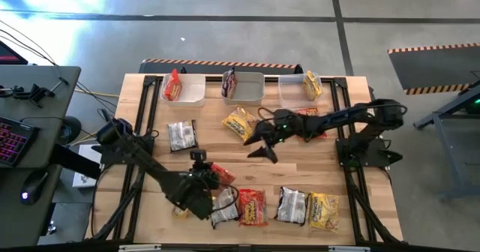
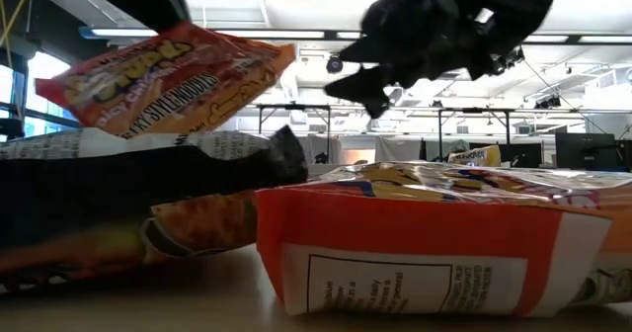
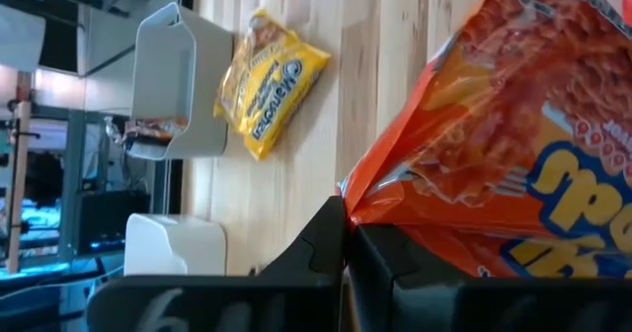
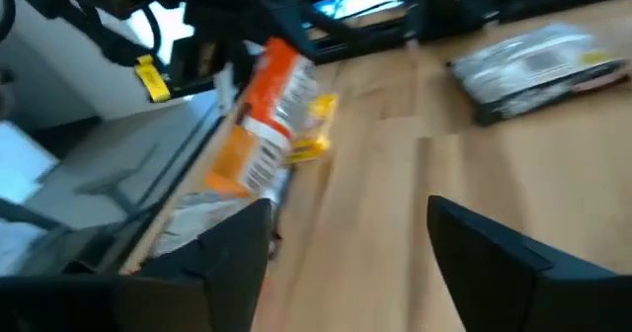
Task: Sort Maruchan noodles
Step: Put the orange noodle pack into the white bin
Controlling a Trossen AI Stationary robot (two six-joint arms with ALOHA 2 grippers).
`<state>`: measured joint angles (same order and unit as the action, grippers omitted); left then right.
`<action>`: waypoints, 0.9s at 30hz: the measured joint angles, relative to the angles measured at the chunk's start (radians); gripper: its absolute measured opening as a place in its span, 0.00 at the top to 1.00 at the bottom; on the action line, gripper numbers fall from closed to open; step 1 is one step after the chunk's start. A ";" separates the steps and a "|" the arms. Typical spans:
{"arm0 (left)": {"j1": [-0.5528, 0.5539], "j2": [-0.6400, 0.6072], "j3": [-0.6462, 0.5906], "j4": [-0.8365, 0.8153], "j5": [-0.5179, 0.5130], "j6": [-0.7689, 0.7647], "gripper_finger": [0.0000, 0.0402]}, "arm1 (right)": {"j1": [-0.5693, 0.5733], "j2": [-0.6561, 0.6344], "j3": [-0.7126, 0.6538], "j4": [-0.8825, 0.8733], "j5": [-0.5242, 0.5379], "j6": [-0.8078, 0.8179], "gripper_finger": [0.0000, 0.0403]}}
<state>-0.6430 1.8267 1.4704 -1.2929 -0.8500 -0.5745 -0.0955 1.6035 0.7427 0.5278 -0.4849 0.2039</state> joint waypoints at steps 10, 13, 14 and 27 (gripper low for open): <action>0.041 -0.003 0.000 0.046 0.002 0.031 1.00 | 0.095 0.180 0.188 -0.011 -0.108 0.187 0.31; 0.042 -0.003 0.000 0.062 0.002 0.030 1.00 | 0.125 0.208 0.222 -0.010 -0.105 0.208 0.31; 0.042 -0.003 0.000 0.065 0.002 0.030 1.00 | 0.134 0.214 0.232 -0.008 -0.093 0.217 0.31; 0.042 -0.003 -0.001 0.095 -0.001 -0.014 1.00 | 0.164 0.331 0.300 -0.007 0.025 0.270 0.32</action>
<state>-0.6011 1.8240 1.4698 -1.1974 -0.8506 -0.5889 0.0685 1.9347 1.0426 0.5210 -0.4603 0.4743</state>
